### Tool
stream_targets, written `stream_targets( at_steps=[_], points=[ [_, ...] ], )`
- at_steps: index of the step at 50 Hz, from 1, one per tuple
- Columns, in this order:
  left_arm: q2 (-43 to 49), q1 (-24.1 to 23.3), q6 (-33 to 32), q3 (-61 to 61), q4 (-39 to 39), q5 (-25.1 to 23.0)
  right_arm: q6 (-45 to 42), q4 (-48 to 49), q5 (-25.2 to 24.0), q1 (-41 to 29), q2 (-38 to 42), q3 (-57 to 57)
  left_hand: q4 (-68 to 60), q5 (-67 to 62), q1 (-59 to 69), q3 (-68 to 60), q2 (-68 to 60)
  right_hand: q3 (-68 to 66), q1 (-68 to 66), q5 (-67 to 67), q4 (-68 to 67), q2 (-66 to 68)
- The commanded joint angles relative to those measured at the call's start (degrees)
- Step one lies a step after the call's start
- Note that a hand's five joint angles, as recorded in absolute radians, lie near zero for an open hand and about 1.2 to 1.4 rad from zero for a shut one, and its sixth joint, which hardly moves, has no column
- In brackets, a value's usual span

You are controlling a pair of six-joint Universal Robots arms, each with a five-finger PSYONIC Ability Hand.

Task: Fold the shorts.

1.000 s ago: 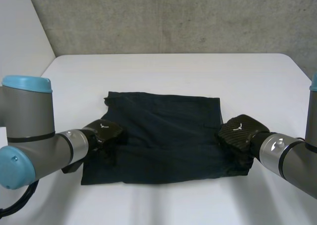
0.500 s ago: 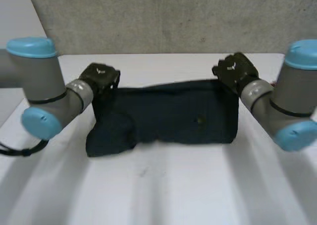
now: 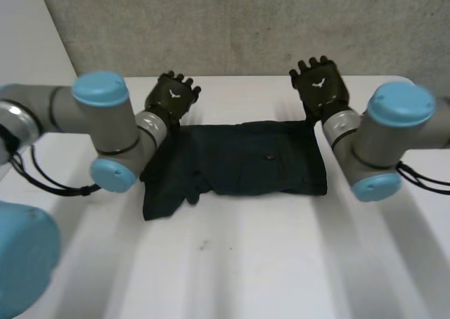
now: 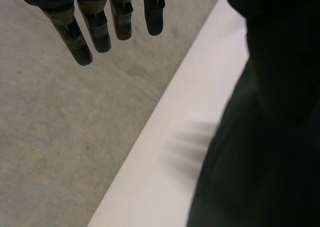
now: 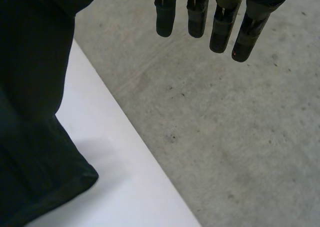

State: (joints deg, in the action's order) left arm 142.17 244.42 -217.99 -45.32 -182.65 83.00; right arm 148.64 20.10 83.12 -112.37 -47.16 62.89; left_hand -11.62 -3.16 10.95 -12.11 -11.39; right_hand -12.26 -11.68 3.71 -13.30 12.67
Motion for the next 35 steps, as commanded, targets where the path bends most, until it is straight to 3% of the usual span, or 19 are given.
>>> stream_targets(
  at_steps=[1,6,12,19,26,30,35],
  points=[
    [-16.7,1.0,7.3,-20.1,0.3,-0.6,10.0,-15.2,-0.2,0.6,-12.0,9.0,-5.5,-3.9,6.1,-5.0,-5.7,2.3,1.7,-3.7,3.3,-2.7],
    [-22.8,1.9,11.5,-32.7,0.3,-0.7,12.8,-22.7,-0.9,1.3,-13.6,13.5,-14.2,-12.7,14.9,-13.7,-14.4,-3.7,-4.3,2.2,-2.7,3.3],
    [-23.7,3.0,14.3,-41.8,0.3,-0.8,13.3,-21.5,-2.5,2.6,-13.4,18.8,-16.3,-14.7,16.9,-15.8,-16.5,-16.6,-17.2,15.2,-15.6,16.2],
    [-21.9,3.6,15.8,-42.2,0.1,-1.0,13.3,-15.7,-2.1,2.3,-9.7,20.7,-18.8,-17.2,19.4,-18.3,-19.0,-21.9,-22.4,20.4,-20.8,21.5],
    [-18.6,3.6,16.2,-40.5,-0.7,-0.7,12.7,-13.5,-1.9,2.0,-6.6,20.3,-29.7,-28.2,30.4,-29.2,-29.9,-31.1,-31.7,29.7,-30.1,30.7],
    [-17.5,3.6,15.8,-38.4,-1.6,-0.6,12.7,-13.1,-1.8,1.9,-5.8,20.0,-49.9,-48.3,50.5,-49.4,-50.1,-43.6,-44.1,42.1,-42.5,43.1],
    [-16.5,3.8,14.6,-36.9,-3.9,0.9,12.5,-11.6,-0.8,2.0,-5.7,20.0,-54.6,-53.1,55.3,-54.1,-54.8,-58.9,-59.4,57.4,-57.8,58.5]
  ],
)
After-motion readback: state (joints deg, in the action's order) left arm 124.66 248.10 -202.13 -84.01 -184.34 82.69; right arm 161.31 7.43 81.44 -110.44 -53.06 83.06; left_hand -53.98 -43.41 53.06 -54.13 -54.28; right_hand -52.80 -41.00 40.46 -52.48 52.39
